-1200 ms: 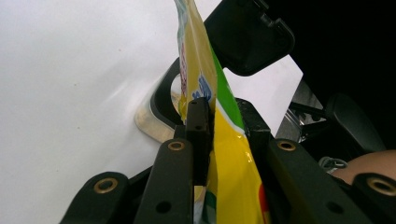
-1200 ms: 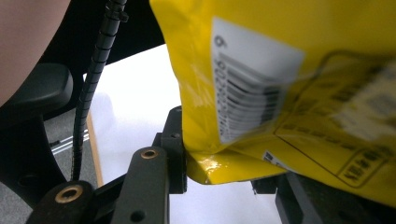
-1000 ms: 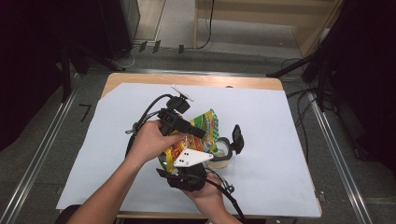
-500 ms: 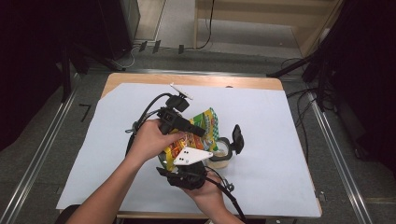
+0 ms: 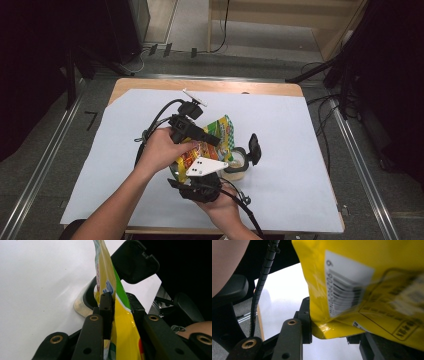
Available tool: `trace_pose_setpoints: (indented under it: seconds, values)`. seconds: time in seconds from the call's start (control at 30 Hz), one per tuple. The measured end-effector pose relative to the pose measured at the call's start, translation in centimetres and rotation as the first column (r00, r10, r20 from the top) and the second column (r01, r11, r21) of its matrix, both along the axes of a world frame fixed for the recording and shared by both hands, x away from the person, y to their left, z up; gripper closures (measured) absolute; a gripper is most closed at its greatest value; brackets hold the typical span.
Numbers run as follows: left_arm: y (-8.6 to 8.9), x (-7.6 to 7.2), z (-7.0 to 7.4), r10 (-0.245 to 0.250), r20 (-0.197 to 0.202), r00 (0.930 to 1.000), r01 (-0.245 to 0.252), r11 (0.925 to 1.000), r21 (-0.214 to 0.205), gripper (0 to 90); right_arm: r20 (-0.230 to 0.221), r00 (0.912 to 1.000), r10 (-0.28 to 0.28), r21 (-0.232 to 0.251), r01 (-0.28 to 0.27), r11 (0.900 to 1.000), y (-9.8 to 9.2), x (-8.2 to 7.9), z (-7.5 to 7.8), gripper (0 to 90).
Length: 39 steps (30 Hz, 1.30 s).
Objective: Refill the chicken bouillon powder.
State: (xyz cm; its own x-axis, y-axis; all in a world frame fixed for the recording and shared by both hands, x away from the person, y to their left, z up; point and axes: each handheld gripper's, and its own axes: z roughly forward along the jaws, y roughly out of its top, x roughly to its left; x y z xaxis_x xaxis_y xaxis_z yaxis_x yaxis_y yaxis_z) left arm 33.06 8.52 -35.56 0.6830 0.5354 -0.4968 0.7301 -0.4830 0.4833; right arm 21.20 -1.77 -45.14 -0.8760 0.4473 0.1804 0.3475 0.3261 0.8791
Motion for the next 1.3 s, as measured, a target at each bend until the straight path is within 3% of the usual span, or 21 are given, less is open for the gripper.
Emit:
trace_pose_setpoints:
  seconds: [1.3]
  values:
    - [0.02, 0.13, 0.43, 0.003, -0.011, 0.9999, -0.003, 1.0000, -0.002, 78.1, -0.030, 0.9996, -0.003, 0.020, 0.004, 0.9998, 0.09, -0.08, 0.58, 66.0]
